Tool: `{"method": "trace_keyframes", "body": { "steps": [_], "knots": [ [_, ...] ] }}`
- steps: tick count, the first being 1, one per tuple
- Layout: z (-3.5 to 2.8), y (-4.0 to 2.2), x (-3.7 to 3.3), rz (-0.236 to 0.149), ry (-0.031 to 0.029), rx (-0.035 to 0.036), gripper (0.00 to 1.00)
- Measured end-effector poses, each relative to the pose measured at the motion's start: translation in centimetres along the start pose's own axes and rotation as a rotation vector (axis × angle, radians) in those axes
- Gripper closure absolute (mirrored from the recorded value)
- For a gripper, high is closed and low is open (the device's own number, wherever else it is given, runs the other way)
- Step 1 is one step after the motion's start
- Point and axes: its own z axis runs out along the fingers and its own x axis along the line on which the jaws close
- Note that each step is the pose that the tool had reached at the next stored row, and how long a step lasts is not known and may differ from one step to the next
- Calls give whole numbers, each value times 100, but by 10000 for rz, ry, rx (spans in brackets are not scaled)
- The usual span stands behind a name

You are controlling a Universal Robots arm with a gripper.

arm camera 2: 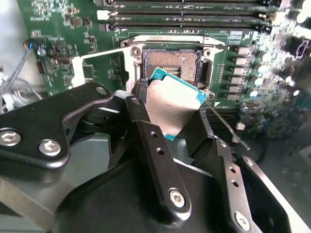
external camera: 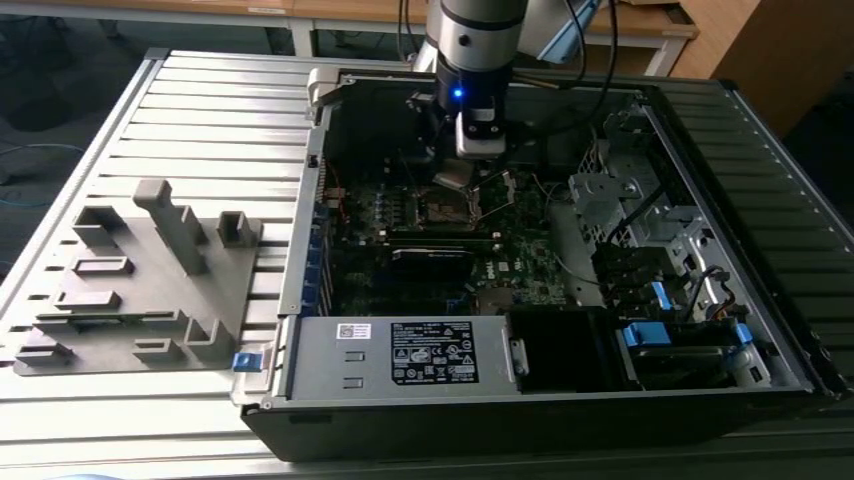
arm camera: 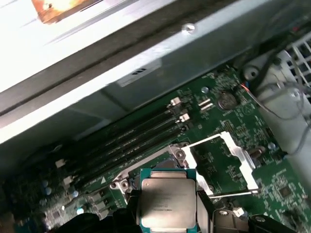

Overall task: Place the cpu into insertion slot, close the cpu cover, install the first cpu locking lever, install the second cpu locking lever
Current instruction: 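Place the cpu into insertion slot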

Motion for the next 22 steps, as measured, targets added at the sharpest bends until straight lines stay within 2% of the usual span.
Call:
{"method": "trace_keyframes", "body": {
  "steps": [16, 22],
  "knots": [
    [28, -3, 0, 2900, -255, -2, 46],
    [28, -3, 0, 2994, -263, -3, 46]
  ]
}}
